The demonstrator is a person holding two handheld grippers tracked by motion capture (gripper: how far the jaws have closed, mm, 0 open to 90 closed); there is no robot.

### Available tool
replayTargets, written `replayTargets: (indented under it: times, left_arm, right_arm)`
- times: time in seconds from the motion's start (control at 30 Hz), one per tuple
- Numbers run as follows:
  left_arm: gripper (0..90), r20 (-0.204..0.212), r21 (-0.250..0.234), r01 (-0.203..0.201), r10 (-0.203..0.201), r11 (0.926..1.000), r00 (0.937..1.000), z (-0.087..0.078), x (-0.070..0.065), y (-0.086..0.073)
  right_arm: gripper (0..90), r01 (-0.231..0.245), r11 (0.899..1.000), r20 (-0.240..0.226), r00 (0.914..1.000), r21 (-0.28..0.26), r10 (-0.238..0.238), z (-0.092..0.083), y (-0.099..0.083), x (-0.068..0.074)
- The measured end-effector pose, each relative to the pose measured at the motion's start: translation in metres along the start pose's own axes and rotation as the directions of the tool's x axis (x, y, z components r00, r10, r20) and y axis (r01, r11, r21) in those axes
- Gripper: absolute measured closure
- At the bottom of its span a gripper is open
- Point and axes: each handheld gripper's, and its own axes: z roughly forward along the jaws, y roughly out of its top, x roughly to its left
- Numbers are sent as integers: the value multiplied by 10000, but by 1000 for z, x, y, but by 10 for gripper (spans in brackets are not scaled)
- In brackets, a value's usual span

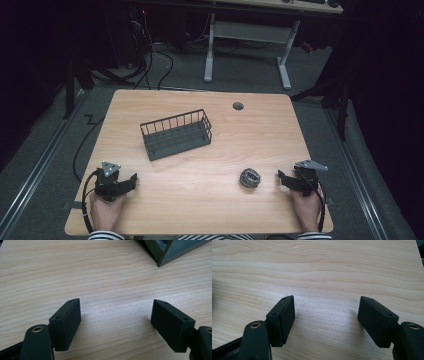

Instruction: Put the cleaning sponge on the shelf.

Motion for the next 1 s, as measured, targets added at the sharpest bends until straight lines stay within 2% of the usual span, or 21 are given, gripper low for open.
replayTargets:
  times: [0.17,0.27,0.43,0.53,0.63,0.83,1.0]
  left_arm:
    - [224,115,11,-77,76,10000,9999,1,0,1]
    - [230,183,-21,14,-13,10000,9998,0,1,0]
    - [226,152,18,-14,14,10000,9999,1,0,1]
    - [175,107,137,-169,168,9998,9998,3,-4,2]
    - [179,93,177,-124,123,9998,9999,3,-4,4]
    - [194,399,83,137,-140,9999,9991,-1,-4,6]
    - [191,533,62,173,-176,9998,9984,-6,-5,9]
  right_arm:
    - [302,-5,10000,0,10000,1,5,0,0,0]
    - [302,15,10000,1,10000,-7,-15,0,0,0]
    - [298,8,10000,-17,10000,5,-8,0,0,0]
    - [295,15,10000,-25,10000,9,-15,0,0,0]
    - [294,9,10000,-32,10000,16,-9,0,0,0]
    - [287,61,10000,-67,10000,15,-61,0,0,0]
    - [284,68,10000,-75,9999,13,-68,0,0,0]
